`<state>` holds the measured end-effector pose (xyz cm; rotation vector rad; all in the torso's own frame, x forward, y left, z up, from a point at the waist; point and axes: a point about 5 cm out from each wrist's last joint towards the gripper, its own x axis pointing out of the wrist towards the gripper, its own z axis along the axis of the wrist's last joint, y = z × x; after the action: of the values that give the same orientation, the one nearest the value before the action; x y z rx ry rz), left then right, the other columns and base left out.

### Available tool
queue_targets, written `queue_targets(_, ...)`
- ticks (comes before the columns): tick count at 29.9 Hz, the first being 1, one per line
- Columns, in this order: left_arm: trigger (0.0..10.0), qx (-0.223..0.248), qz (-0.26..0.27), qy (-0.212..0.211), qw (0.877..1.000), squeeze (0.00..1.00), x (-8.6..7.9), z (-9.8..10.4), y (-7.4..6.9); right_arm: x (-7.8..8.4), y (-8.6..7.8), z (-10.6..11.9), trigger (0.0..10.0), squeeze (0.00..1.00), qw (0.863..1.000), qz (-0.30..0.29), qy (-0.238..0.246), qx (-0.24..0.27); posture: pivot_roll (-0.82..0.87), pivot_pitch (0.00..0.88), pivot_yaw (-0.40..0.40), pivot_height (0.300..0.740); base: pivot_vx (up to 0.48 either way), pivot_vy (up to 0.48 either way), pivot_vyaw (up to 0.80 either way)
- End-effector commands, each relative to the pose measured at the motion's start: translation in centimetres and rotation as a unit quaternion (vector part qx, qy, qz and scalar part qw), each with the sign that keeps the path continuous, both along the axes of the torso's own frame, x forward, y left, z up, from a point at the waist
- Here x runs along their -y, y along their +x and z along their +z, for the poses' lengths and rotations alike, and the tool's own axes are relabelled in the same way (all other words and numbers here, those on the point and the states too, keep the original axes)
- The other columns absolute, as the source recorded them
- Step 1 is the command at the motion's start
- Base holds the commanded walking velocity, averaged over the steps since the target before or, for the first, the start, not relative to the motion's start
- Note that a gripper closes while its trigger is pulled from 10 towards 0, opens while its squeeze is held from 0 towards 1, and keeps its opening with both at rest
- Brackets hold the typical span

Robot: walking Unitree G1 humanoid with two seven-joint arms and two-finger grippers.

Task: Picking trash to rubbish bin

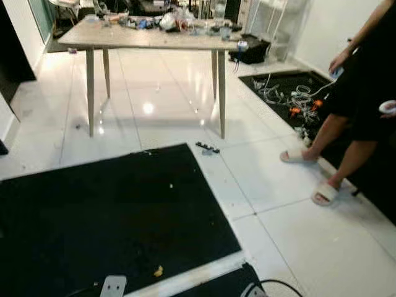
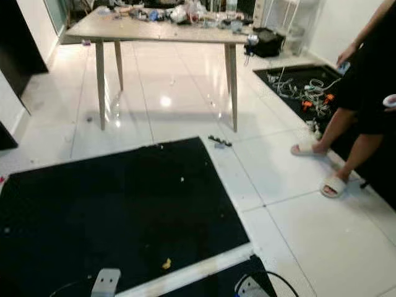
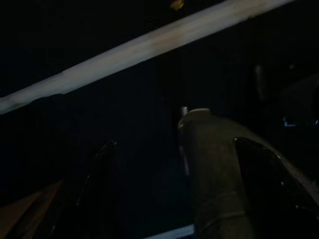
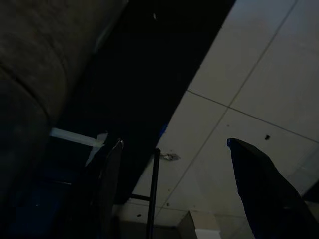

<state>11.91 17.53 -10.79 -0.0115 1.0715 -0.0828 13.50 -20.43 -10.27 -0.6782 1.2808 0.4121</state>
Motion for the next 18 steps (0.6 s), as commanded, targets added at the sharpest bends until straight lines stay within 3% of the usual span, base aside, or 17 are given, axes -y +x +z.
queue_targets(1,10.0,-0.004,-0.005,0.005,1.0,0.0,-0.24,-0.01,-0.05,0.25,0.28,0.14,10.0,0.0,1.0,-0.006,0.0,0.006,0.01,0.026,0.013,0.74,0.48,0.0,0.0)
queue_targets(13,10.0,-0.007,-0.007,0.003,1.0,0.0,-0.2,-0.04,-0.13,0.2,0.3,0.13,10.0,0.0,1.0,-0.002,-0.003,0.006,0.0,0.026,0.01,0.74,0.48,0.0,0.0)
queue_targets(18,10.0,-0.007,-0.009,0.003,1.0,0.0,-0.14,-0.07,-0.24,0.35,0.1,0.09,10.0,0.0,1.0,0.007,-0.01,-0.003,0.0,0.026,0.01,0.74,0.48,0.0,-0.78)
